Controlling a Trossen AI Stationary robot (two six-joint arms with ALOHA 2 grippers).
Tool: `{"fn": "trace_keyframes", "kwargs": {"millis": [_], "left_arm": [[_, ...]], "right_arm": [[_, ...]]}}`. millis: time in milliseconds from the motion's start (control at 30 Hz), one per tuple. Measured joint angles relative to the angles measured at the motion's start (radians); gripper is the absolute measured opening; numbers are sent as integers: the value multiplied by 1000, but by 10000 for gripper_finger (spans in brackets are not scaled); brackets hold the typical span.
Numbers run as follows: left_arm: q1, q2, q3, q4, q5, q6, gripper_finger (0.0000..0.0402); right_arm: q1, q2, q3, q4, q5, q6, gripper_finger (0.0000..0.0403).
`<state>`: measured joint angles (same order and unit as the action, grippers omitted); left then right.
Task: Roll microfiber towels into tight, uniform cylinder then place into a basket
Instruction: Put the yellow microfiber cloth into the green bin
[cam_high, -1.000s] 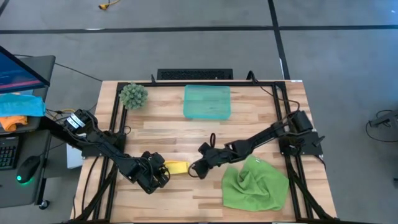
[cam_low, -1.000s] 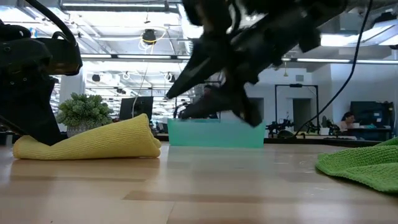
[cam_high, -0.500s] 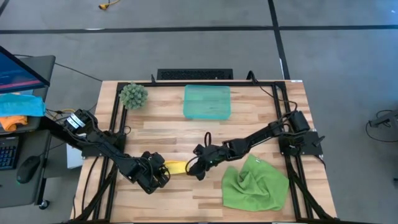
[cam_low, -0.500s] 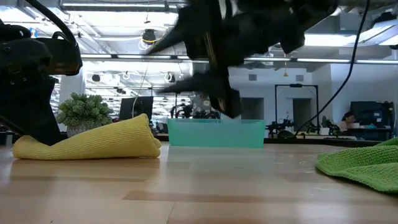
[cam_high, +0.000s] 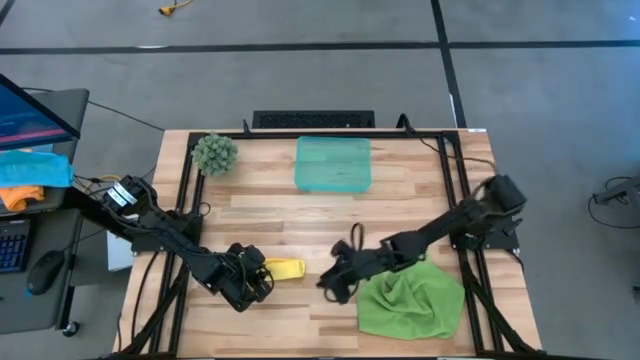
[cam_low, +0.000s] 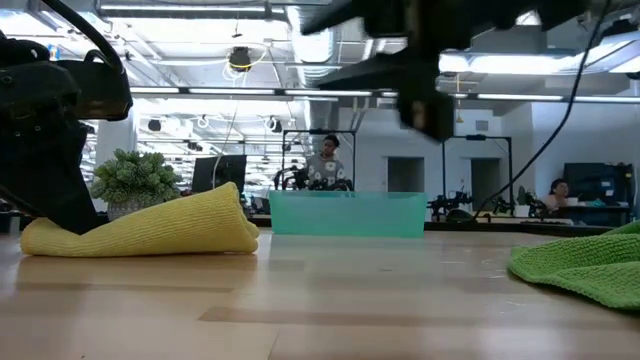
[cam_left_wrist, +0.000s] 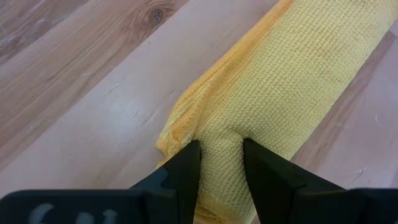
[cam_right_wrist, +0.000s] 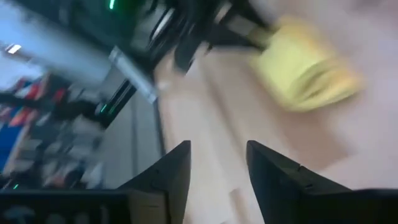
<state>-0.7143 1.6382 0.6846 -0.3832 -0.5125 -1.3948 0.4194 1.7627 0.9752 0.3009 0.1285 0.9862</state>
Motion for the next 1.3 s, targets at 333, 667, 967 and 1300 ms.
{"fn": "trace_keyframes", "kwargs": {"millis": [333,667,967,1300], "left_arm": [[1,0,0,0,0,1,118],[1,0,0,-1,1,2,118],[1,0,0,-1,2,3,118],[1,0,0,-1,2,3,118]], "right_arm": [[-4,-101,-75,-16,161,77,170],[-78,69,-63,97,-3,198,216],[-122,212,41,104,-117,318,249],[-141,316,104,105,-157,351,249]]}}
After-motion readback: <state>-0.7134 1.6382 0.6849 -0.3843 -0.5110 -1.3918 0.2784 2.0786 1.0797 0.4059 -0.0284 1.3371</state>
